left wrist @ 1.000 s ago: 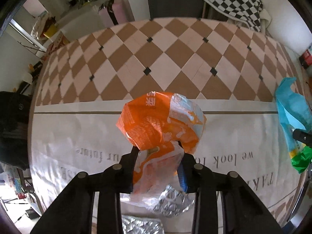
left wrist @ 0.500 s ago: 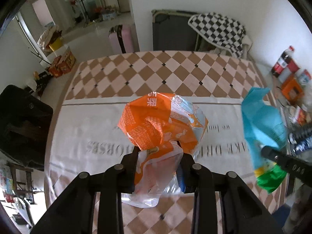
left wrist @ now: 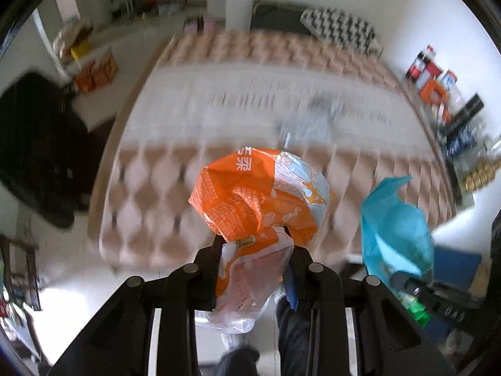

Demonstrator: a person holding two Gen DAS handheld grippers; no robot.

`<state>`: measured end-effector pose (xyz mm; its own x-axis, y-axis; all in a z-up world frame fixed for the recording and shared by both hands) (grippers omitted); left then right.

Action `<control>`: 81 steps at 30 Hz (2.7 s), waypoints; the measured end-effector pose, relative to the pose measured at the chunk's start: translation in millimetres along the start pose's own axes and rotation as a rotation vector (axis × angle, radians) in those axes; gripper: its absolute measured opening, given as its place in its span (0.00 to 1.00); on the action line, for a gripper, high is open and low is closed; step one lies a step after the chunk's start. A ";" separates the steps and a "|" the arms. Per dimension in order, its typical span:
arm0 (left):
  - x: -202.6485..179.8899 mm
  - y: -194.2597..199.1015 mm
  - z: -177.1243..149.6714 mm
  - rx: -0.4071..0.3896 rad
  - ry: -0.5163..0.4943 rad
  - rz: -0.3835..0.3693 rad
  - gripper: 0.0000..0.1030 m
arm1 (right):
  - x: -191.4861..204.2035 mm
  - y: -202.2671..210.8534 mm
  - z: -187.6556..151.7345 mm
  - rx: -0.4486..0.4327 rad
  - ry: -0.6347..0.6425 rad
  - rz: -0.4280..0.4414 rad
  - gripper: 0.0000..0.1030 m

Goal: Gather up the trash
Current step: 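Carry both bags over the bin and open both tools, then move both tools back toward the table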

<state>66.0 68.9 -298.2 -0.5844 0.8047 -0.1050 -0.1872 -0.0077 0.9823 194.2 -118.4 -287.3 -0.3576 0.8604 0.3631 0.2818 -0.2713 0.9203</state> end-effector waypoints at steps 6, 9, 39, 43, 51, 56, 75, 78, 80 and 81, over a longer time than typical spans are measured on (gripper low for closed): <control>38.0 -69.9 -101.0 0.197 0.092 -0.029 0.27 | -22.7 -106.7 -91.3 0.208 -0.042 -0.012 0.32; 51.1 -130.4 -132.6 0.282 0.159 -0.050 0.27 | -42.6 -173.5 -102.3 0.274 -0.052 -0.049 0.32; 128.1 -420.8 -201.1 0.452 0.256 -0.001 0.97 | -87.1 -496.9 -57.7 0.294 0.019 -0.146 1.00; 128.7 -395.1 -205.3 0.415 0.216 0.090 0.97 | -85.5 -478.5 -62.5 0.279 0.049 -0.206 1.00; 121.5 -342.6 -208.3 0.385 0.172 0.122 0.97 | -80.8 -410.8 -79.1 0.243 0.084 -0.282 1.00; 112.6 -301.2 -210.7 0.369 0.157 0.111 0.97 | -67.2 -362.1 -91.7 0.221 0.110 -0.298 1.00; 91.4 -99.5 -184.9 0.235 0.095 0.127 0.97 | 26.9 -145.7 -129.2 0.146 0.094 -0.236 1.00; 89.4 -73.7 -157.5 0.182 0.111 0.157 0.97 | 38.6 -108.2 -107.3 0.093 0.065 -0.201 1.00; 84.6 -61.9 -133.9 0.145 0.117 0.156 0.97 | 43.5 -84.7 -87.1 0.055 0.046 -0.180 1.00; 81.3 -57.4 -121.0 0.127 0.120 0.162 0.97 | 44.9 -71.5 -72.4 0.034 0.038 -0.173 1.00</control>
<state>-66.4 63.0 -381.9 -0.6896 0.7228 0.0457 0.0136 -0.0501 0.9987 93.5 -91.6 -326.3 -0.4369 0.8757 0.2055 0.2429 -0.1051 0.9643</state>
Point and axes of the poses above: each gripper's, at about its wrist camera, not at the fingertips, and y roughly against the way its jaws point, x to its left, z to its top, the point moved 7 cm from there along -y, roughly the way its jaws point, and after that the axes turned 10 degrees about x, right-handed, at the moved point
